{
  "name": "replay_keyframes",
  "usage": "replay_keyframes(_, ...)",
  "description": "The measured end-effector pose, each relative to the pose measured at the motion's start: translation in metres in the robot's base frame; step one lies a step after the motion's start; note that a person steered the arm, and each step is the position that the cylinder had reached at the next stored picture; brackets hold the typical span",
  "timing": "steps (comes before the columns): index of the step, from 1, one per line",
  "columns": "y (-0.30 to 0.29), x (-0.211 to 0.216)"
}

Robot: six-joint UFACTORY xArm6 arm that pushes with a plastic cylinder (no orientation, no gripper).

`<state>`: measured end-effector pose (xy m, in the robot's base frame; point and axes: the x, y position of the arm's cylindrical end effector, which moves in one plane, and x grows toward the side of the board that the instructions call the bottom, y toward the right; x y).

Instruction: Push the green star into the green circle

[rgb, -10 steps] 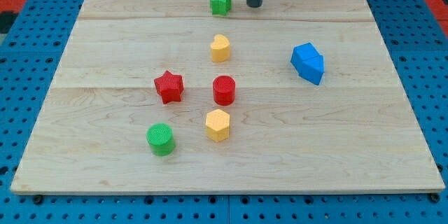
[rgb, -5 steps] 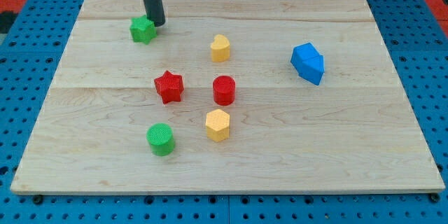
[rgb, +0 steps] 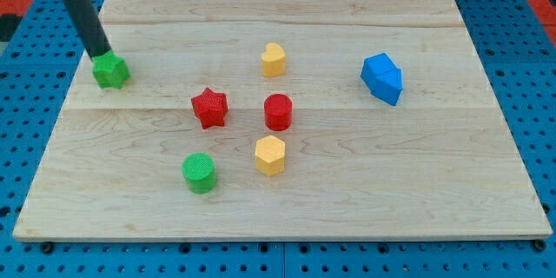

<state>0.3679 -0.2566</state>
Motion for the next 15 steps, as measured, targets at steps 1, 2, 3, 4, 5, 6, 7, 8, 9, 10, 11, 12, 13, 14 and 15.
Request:
replay_keyframes(1, 0.008, 0.034)
replay_keyframes(2, 0.02, 0.028)
replay_keyframes(3, 0.025, 0.022)
replay_keyframes(4, 0.025, 0.071)
replay_keyframes(5, 0.03, 0.063)
replay_keyframes(6, 0.031, 0.049)
replay_keyframes(7, 0.086, 0.058)
replay_keyframes(8, 0.109, 0.104)
replay_keyframes(9, 0.072, 0.107)
replay_keyframes(10, 0.049, 0.106)
replay_keyframes(11, 0.037, 0.11)
replay_keyframes(12, 0.037, 0.126)
replay_keyframes(13, 0.059, 0.143)
replay_keyframes(14, 0.083, 0.145)
replay_keyframes(15, 0.084, 0.145)
